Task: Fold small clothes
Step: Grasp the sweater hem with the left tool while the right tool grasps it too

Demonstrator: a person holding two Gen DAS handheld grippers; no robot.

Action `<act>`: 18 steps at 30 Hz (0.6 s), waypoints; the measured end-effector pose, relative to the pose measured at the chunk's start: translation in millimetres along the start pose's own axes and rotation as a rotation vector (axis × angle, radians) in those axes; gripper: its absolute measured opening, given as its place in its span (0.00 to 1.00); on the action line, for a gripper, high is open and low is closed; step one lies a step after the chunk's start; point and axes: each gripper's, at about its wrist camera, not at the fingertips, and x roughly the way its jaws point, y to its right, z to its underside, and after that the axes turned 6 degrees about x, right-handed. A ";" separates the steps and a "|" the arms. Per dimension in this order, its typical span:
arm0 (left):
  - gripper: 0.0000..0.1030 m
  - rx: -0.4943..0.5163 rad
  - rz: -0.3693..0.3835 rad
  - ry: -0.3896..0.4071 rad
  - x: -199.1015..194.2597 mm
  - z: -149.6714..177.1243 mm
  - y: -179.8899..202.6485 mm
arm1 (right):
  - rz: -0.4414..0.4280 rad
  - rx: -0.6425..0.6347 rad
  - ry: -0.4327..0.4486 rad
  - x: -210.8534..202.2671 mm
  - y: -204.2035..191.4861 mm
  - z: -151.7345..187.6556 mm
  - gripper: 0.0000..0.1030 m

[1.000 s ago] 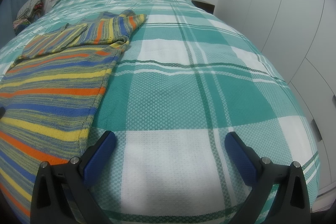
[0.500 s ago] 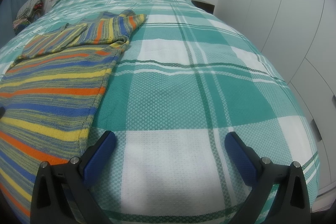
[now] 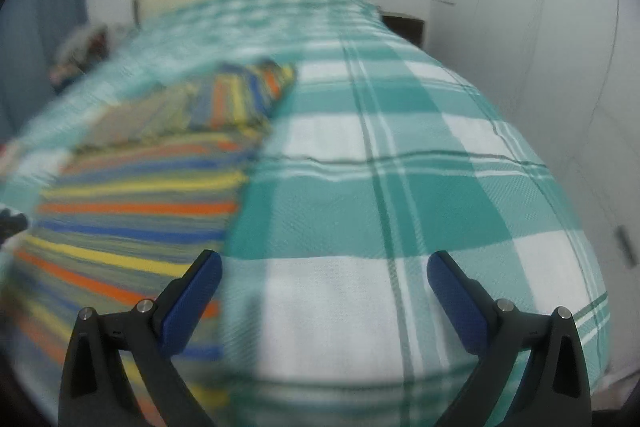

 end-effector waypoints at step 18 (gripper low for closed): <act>0.05 -0.090 0.274 -0.348 -9.8 89.0 -26.7 | -0.412 0.062 -0.526 4.2 -1.3 75.2 0.05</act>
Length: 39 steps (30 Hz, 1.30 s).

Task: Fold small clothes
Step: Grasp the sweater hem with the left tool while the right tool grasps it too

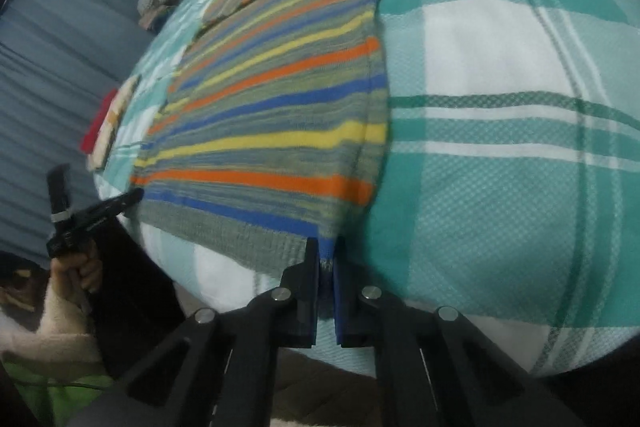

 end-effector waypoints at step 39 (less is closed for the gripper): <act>0.75 -0.137 0.054 0.193 73.7 -269.9 -83.0 | -0.008 0.021 0.314 21.7 23.9 -319.2 0.54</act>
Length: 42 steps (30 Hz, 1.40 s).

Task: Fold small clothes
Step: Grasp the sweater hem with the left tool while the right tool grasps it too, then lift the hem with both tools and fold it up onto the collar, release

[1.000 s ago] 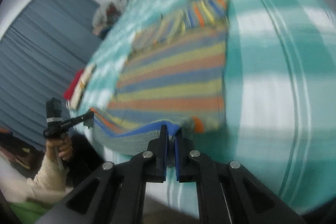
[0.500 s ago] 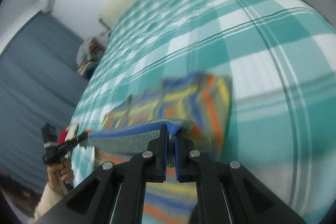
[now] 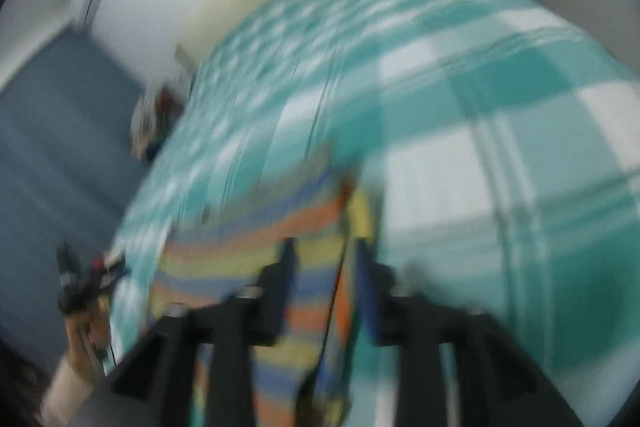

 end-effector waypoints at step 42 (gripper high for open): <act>0.12 0.797 0.105 0.061 86.9 128.3 355.6 | -0.172 0.139 -0.199 96.1 34.1 -67.3 0.44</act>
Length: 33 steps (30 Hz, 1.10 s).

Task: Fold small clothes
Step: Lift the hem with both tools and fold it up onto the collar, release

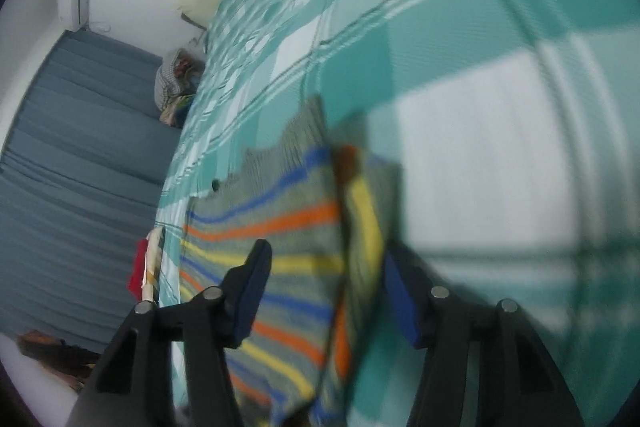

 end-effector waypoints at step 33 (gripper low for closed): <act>0.63 -0.847 -0.210 0.047 -163.7 194.3 -240.8 | -0.067 -0.354 -0.070 188.2 -264.6 81.9 0.34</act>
